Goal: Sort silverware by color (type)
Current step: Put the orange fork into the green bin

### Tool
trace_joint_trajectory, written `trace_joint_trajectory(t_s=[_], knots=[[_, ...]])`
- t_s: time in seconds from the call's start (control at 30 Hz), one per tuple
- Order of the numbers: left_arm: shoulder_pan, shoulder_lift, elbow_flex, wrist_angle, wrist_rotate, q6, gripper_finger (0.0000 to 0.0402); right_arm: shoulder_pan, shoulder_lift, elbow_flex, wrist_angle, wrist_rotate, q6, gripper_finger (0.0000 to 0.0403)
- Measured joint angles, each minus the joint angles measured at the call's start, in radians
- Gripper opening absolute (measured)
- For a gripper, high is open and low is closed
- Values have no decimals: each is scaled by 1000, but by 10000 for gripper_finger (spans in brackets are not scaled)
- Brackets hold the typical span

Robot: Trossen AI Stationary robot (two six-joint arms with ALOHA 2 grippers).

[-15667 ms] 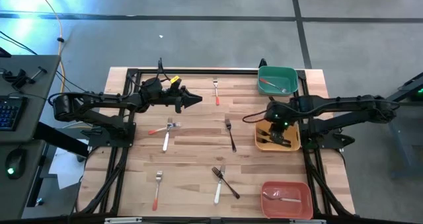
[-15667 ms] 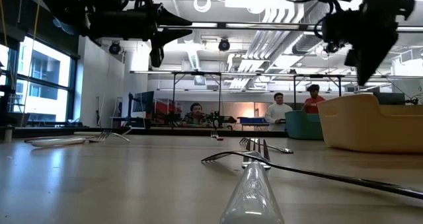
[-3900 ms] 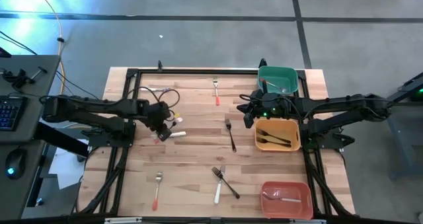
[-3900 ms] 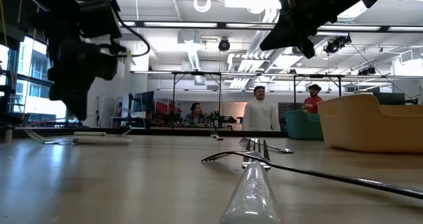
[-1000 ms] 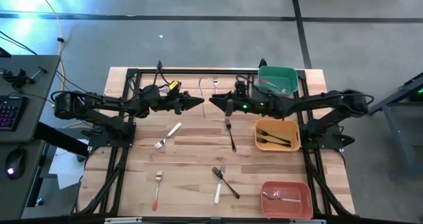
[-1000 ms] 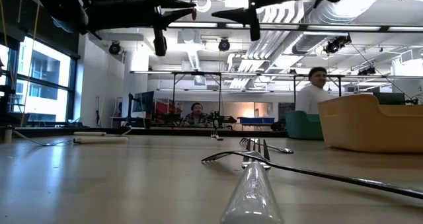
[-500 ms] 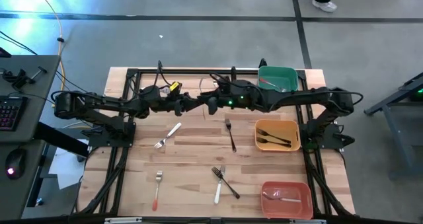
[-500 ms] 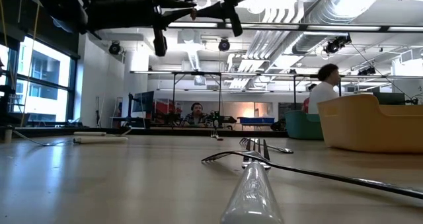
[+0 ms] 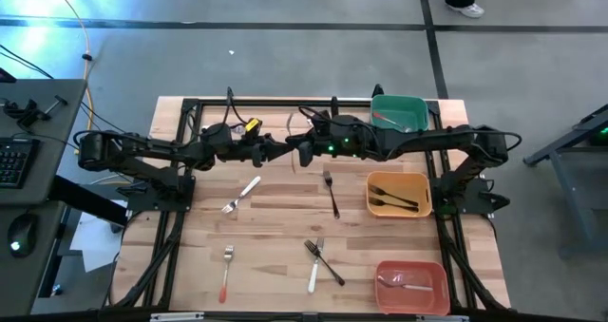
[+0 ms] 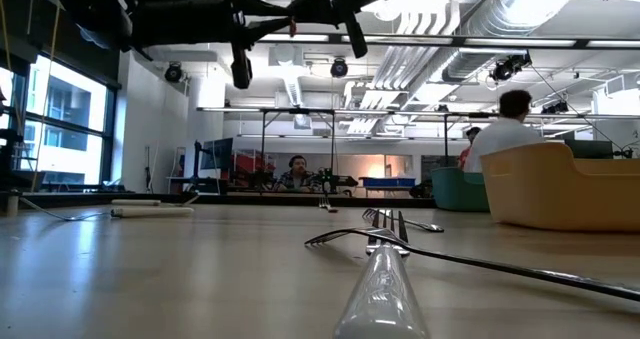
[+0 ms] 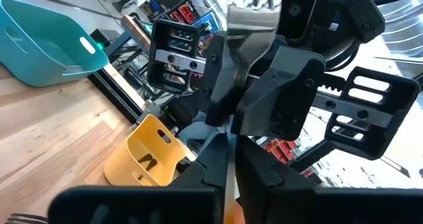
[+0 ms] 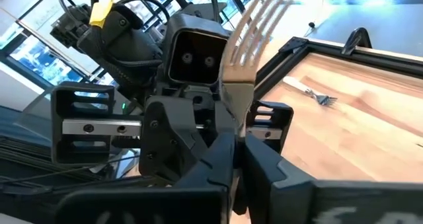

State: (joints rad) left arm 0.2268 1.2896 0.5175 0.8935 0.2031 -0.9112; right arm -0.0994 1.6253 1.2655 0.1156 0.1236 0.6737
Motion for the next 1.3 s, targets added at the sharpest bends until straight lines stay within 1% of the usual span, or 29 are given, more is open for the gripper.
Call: trace_joint_trajectory(t_s=[0.23, 0.33, 0.43, 0.6, 0.77, 0.83, 0.97, 1.1, 1.2, 1.3], knots=[[0, 0, 0, -7, 1, -3, 56, -8, -11, -1, -24, 3, -29, 1], [0, -1, 0, -18, 6, -4, 70, -26, -38, -1, -60, 11, -53, 0], [-1, -1, 0, -24, 6, -3, 79, -50, -83, -1, -133, 33, -92, 0], [1, -1, 1, -40, 6, 7, 82, -116, -187, -2, -366, 45, -183, 0], [1, -1, 1, -65, 6, 8, 77, -231, -292, -2, -747, 118, -318, 0], [1, -1, 1, -71, 5, 7, 76, -290, -312, -2, -915, 164, -393, 0], [2, -1, 0, -87, 1, 8, 76, -406, -302, -6, -1132, 241, -627, 0], [2, -1, 1, -88, -3, 16, 76, -520, -260, -6, -1143, 248, -809, 0], [2, -1, 1, -88, -4, 24, 76, -594, -210, -6, -1089, 249, -916, 0], [2, -1, 0, -88, -4, 24, 76, -644, -152, -6, -1041, 243, -1013, 0]])
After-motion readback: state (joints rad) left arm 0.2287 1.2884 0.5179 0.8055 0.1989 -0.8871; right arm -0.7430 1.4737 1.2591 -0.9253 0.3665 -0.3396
